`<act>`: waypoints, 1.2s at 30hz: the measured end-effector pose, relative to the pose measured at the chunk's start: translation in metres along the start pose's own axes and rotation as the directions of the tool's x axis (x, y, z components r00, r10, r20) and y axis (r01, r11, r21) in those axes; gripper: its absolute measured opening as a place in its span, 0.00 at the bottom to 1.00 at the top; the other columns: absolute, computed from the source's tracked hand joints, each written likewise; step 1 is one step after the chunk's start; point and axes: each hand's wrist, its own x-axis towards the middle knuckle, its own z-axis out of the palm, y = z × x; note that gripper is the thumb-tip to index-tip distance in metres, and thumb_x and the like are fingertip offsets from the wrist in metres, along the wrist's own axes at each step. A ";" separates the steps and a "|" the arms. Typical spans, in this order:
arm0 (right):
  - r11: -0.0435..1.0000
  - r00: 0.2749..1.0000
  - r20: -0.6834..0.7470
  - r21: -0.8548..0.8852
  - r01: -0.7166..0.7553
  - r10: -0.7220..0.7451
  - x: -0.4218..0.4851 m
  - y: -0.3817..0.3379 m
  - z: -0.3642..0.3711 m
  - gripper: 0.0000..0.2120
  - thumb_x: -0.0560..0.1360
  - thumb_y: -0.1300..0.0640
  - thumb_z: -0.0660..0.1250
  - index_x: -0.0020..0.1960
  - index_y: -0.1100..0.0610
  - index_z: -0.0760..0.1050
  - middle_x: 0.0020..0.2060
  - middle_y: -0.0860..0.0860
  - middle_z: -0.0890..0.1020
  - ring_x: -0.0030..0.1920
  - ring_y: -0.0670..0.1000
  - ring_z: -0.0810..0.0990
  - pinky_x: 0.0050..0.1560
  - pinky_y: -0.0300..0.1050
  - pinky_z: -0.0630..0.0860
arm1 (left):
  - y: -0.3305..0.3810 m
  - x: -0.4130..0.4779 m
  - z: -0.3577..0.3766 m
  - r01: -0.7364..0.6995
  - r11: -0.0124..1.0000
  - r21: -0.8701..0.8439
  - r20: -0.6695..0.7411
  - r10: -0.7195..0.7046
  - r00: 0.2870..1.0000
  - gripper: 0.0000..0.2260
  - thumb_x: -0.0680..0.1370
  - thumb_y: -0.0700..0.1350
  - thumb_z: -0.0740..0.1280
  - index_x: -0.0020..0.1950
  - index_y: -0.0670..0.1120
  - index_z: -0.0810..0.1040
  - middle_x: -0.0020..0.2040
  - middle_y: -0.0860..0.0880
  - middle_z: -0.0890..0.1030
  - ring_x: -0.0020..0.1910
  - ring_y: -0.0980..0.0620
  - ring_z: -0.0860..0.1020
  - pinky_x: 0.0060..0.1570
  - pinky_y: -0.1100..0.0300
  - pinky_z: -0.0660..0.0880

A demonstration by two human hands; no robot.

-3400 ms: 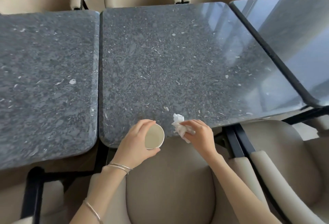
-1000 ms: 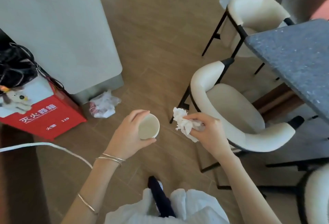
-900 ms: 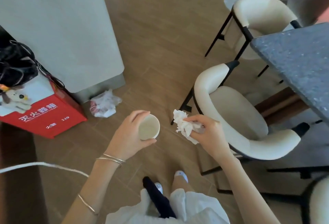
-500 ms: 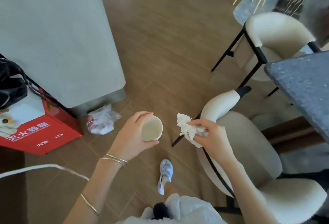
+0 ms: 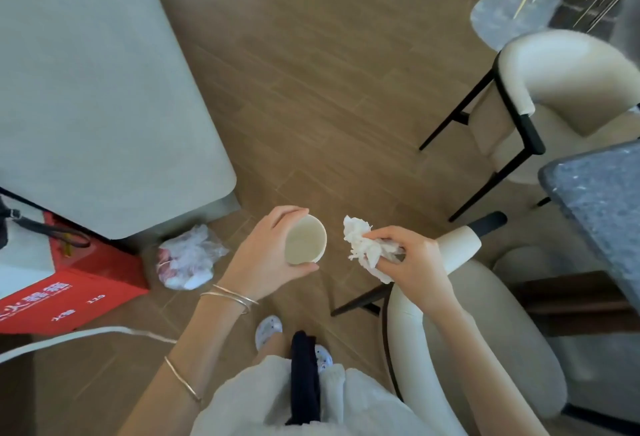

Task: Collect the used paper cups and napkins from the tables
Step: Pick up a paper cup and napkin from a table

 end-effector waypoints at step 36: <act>0.999 1.000 -0.002 0.032 0.025 -0.025 0.582 -0.015 0.026 0.13 0.65 0.61 0.76 0.45 0.46 0.80 0.37 0.40 0.82 0.36 0.46 0.77 0.37 0.48 0.75 | -0.195 0.515 -0.127 0.076 0.997 -0.034 -0.048 -0.077 0.996 0.36 0.64 0.54 0.77 0.68 0.51 0.67 0.64 0.58 0.67 0.61 0.57 0.69 0.58 0.60 0.70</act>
